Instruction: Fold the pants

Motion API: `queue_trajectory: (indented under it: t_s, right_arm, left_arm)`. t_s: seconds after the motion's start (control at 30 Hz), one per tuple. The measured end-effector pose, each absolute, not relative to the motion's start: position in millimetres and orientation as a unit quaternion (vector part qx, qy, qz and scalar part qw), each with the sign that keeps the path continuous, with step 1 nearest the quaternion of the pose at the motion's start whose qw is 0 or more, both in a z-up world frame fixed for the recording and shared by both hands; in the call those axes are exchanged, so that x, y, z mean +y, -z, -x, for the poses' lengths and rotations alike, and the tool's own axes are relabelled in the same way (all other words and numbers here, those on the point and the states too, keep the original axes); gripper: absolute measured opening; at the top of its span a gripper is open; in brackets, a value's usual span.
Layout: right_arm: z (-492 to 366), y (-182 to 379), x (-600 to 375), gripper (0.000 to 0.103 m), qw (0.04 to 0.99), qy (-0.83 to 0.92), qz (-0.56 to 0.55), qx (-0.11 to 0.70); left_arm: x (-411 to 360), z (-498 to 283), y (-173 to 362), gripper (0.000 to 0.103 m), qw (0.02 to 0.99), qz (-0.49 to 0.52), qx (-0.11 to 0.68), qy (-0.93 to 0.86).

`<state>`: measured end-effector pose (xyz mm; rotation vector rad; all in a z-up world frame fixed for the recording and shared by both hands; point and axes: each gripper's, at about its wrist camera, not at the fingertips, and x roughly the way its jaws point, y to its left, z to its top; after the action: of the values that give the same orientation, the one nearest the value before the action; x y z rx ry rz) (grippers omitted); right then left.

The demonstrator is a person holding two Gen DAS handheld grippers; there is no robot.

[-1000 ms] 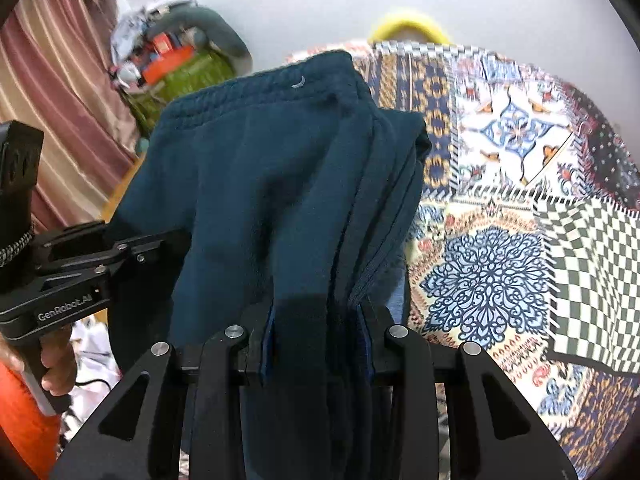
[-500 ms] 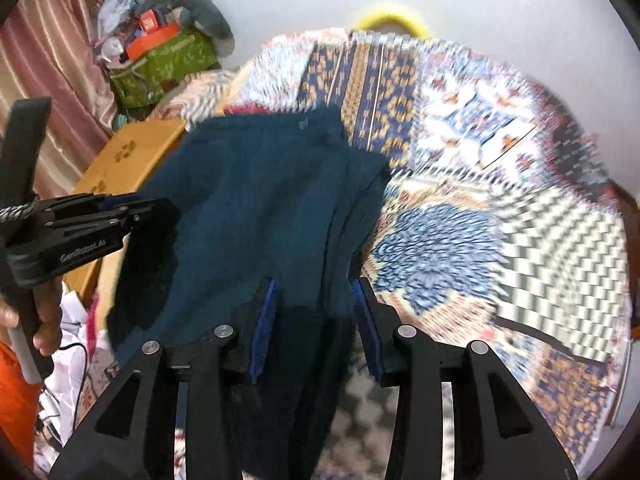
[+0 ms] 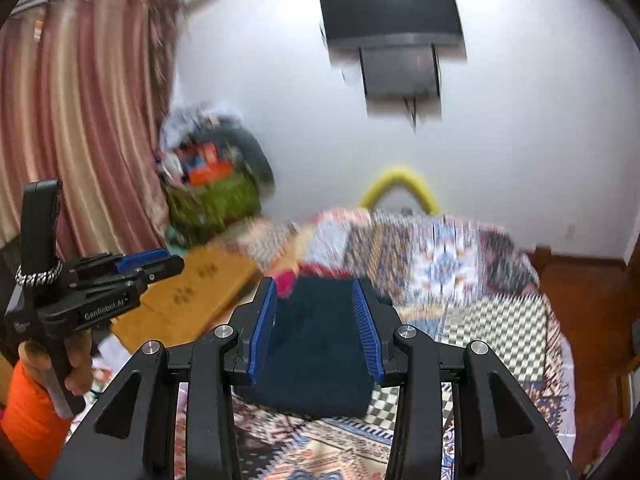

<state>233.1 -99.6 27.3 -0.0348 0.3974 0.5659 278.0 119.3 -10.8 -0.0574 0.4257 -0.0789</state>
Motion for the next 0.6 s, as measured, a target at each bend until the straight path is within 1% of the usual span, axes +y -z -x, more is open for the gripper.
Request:
queue_trajectory:
  t_s: [0.13,0.2,0.23,0.37,0.4,0.47,0.5,0.53,0.57,0.6]
  right_arm:
    - [-176.5,-48.6,-106.4,0.036,0.951,-0.278,0.021,0.135]
    - [-151.9,-52.7,-108.6,0.036,0.952,-0.282,0.019,0.114]
    - [-138.7,-53.4,-110.1,0.036,0.953,-0.283,0.018,0.103]
    - [-98.5,-49.0,-111.1,0.036,0.957,-0.278,0.019,0.075]
    - [-93.3,-47.2,-110.5,0.037,0.958,-0.278,0.019,0.073]
    - [-84.5,-41.2,-109.6,0.044,0.96,-0.272,0.018,0.07]
    - [-81.4,-38.2,-110.1,0.051,0.961,-0.267,0.018,0.068]
    - [-80.8,-34.1,-108.7,0.058,0.963,-0.26,0.016,0.065]
    - [-78.7,-31.7,-108.9,0.062,0.964,-0.257,0.013,0.064]
    - [-78.4,-30.9,-110.2,0.071,0.965,-0.254,0.011,0.065]
  left_arm:
    - [104.1,-205.9,-18.2,0.029,0.988,0.015,0.151,0.039]
    - [96.9,-175.7,-24.5,0.03,0.992,0.006,0.125,0.031]
    - [93.6,-160.0,-26.3,0.033,0.993,0.006,0.111,0.026]
    - [83.1,-107.7,-23.4,0.055,0.998,0.007,0.064,0.0]
    - [80.2,-98.0,-21.4,0.057,0.998,0.005,0.059,-0.002]
    - [75.0,-82.9,-16.5,0.065,0.998,0.005,0.056,-0.002]
    - [73.8,-77.5,-14.4,0.068,0.998,0.006,0.055,-0.005]
    - [73.1,-71.4,-11.7,0.073,0.998,0.011,0.054,-0.007]
    - [74.4,-67.7,-10.3,0.08,0.998,0.015,0.055,-0.006]
    - [75.2,-65.2,-8.4,0.082,0.998,0.02,0.056,-0.006]
